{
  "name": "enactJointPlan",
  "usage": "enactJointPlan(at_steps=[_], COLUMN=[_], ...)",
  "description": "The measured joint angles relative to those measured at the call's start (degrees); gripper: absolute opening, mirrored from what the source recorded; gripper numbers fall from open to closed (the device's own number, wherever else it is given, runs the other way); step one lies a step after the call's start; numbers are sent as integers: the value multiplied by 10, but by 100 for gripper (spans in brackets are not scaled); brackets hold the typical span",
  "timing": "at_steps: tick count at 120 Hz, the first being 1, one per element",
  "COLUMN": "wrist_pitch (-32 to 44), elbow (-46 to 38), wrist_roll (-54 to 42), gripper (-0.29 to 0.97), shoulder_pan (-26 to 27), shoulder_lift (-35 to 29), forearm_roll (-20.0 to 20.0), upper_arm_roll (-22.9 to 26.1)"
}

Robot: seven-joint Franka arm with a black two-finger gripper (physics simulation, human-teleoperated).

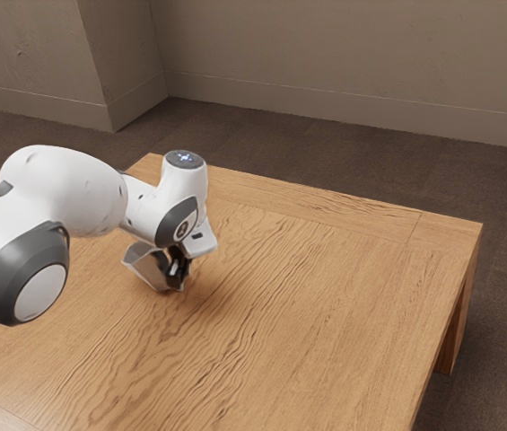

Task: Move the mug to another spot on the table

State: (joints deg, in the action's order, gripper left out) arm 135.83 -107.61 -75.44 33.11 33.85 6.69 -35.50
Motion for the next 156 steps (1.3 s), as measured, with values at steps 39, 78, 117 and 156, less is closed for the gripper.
enactJointPlan(at_steps=[39,78,117,156], wrist_pitch=[-11,-9,-8,-202], elbow=[0,11,12,22], wrist_roll=[2,3,7,131], gripper=[59,66,68,68], shoulder_pan=[1,25,104,146], shoulder_lift=[0,-2,-58,-250], forearm_roll=[11,33,43,-34], upper_arm_roll=[-2,-2,-16,-16])
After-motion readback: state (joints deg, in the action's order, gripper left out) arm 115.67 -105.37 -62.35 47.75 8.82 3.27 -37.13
